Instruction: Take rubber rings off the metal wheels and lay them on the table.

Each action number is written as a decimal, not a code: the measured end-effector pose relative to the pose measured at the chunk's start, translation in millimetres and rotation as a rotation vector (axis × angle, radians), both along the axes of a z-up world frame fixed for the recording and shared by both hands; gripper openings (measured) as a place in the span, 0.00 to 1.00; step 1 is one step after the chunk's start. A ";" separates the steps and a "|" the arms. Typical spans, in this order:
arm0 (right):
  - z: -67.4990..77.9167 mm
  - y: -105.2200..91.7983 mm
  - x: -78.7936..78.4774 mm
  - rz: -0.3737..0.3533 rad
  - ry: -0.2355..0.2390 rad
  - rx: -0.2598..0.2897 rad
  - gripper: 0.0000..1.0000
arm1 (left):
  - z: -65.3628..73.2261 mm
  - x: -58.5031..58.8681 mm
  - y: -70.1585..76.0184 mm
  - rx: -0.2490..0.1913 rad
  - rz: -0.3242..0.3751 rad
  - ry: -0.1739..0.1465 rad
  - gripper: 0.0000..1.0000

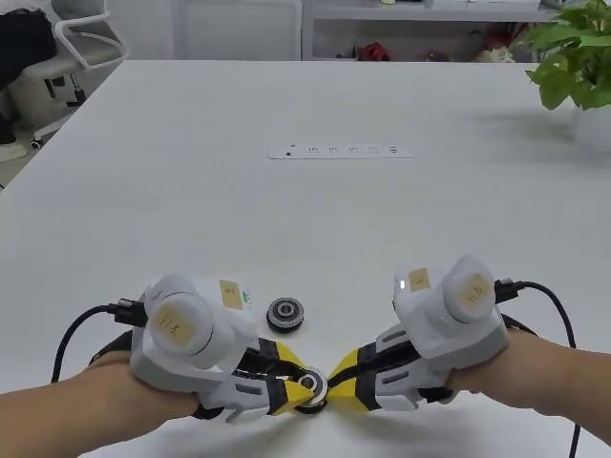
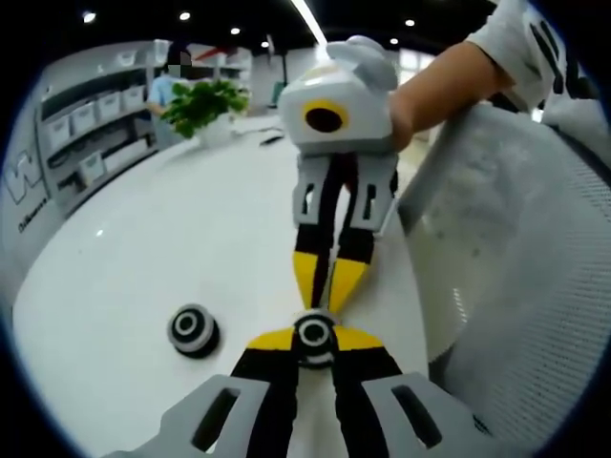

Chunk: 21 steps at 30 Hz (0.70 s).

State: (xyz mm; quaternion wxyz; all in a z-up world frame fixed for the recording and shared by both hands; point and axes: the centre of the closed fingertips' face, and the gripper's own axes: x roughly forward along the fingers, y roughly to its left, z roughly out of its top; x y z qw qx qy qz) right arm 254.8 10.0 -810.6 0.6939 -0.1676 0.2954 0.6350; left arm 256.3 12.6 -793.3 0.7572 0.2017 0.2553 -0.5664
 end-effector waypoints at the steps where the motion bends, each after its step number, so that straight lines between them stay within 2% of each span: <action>1: 0.2 0.1 0.5 -0.002 0.000 0.001 0.03 | 0.0 0.0 0.0 0.000 0.000 0.000 0.14; 8: 0.7 -0.3 1.6 -0.014 0.007 -0.001 0.00 | 0.0 -0.2 0.0 -0.001 -0.001 -0.002 0.14; 21: 3.1 -2.1 2.5 -0.041 0.052 0.016 0.00 | 0.5 -0.7 0.5 -0.001 -0.004 -0.004 0.13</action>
